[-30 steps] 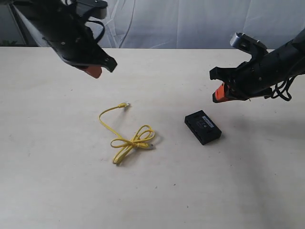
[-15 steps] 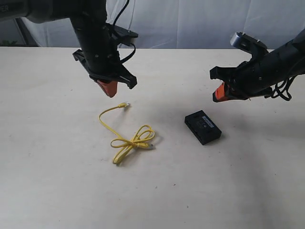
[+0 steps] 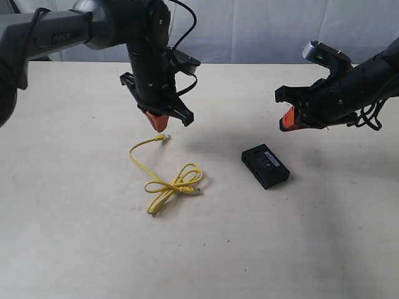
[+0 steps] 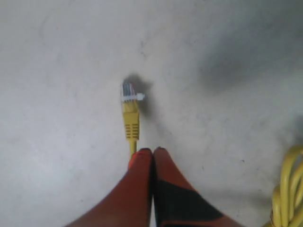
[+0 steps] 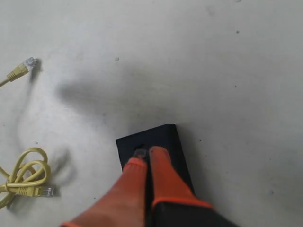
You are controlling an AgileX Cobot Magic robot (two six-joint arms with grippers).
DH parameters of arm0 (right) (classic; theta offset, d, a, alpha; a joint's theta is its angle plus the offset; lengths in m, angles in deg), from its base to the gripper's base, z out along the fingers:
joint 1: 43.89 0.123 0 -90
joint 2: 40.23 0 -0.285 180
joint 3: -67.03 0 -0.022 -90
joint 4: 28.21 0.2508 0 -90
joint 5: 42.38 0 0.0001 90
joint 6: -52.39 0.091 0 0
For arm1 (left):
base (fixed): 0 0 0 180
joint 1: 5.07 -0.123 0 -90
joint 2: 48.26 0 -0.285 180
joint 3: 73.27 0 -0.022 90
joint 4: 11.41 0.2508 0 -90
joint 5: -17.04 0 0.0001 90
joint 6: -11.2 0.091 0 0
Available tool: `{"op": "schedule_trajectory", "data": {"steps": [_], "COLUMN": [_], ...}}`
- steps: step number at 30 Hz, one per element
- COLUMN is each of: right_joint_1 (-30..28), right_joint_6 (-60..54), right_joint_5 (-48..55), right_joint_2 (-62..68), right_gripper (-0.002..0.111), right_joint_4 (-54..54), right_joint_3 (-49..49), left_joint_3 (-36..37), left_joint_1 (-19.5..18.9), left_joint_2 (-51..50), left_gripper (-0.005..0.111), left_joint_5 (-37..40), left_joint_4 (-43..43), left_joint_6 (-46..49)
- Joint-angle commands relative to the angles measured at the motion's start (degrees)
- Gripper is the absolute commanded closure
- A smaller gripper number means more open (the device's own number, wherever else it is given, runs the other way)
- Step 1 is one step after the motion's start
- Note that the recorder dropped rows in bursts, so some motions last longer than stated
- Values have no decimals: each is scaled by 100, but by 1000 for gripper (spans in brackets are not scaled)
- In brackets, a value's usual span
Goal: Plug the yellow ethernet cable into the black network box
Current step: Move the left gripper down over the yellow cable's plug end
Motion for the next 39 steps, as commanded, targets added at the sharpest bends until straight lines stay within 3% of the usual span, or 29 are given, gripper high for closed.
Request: {"op": "schedule_trajectory", "data": {"steps": [1,6,18,23,32,39], "right_joint_1": [-28,-28,-28,-28,-28,-28], "right_joint_6": [-37,-37,-37,-37,-37,-37], "right_joint_5": [-44,-44,-193,-193,-193,-183], "right_joint_2": [-10,-10,-10,-10,-10,-10], "right_gripper": [108,108,108,108,108,108], "right_joint_4": [35,35,35,35,35,35], "right_joint_3": [14,14,14,14,14,14], "left_joint_3": [-439,-791,-722,-254,1485,1126], "left_joint_1": [25,25,38,38,38,27], "left_joint_2": [-210,-443,-141,447,1535,1055], "left_gripper": [107,107,107,107,107,107], "left_joint_5": [35,35,35,35,35,35], "left_joint_4": [56,110,259,296,518,705], "left_joint_6": [145,222,62,62,103,116]}}
